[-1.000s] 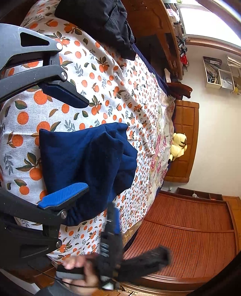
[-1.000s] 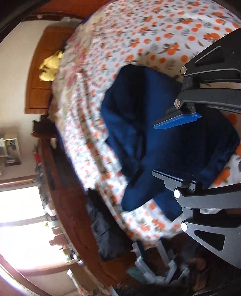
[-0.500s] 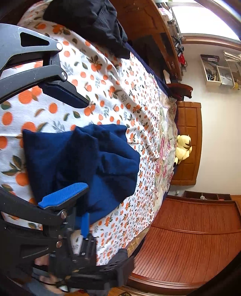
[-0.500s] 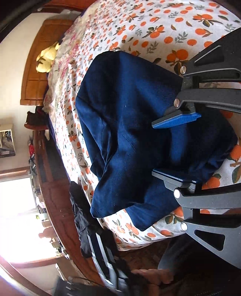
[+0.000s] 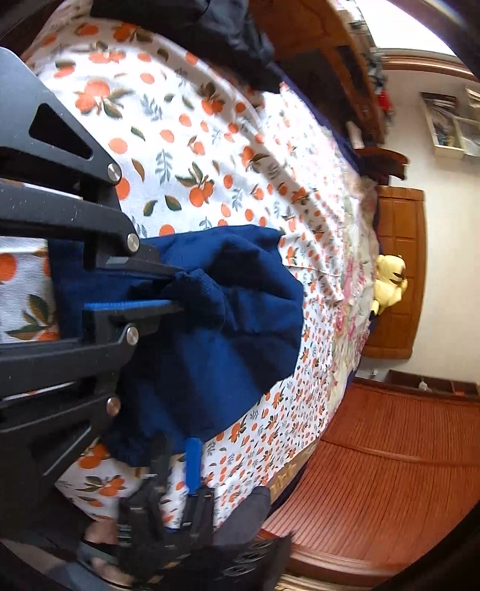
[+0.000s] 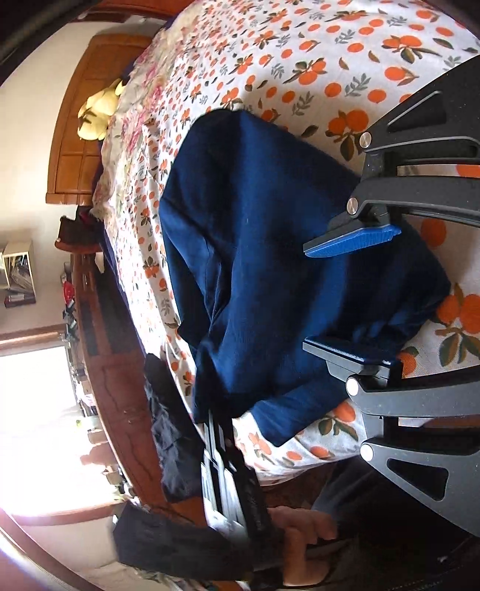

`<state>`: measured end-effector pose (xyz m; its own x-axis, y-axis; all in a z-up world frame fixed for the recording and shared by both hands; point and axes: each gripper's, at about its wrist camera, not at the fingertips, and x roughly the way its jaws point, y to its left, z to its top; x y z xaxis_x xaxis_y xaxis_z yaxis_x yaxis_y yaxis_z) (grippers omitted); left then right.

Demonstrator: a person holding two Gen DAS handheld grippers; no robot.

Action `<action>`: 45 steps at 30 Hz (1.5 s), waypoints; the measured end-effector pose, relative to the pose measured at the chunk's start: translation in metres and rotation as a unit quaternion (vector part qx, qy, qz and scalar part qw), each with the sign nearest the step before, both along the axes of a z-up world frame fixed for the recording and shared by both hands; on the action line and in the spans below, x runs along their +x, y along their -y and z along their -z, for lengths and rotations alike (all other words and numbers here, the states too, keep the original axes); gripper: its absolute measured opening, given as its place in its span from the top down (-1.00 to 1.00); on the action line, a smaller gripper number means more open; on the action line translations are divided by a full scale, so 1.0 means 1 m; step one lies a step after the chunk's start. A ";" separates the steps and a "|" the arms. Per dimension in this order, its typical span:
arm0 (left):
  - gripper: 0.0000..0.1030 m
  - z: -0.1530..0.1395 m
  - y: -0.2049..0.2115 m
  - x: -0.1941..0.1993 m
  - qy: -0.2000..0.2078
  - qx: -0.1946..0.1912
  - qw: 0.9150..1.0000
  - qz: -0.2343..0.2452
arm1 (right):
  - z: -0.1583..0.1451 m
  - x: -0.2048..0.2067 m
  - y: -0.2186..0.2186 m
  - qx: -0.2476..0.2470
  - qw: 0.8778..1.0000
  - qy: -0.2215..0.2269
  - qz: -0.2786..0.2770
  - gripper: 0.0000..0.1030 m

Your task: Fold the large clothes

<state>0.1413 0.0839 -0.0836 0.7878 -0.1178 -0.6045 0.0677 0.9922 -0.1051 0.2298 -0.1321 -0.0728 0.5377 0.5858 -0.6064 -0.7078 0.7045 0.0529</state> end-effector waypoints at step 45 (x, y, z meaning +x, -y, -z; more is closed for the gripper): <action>-0.68 0.041 -0.028 -0.039 -0.044 0.000 0.996 -0.077 | 0.022 0.148 -0.014 -0.038 0.995 0.000 0.093 -0.36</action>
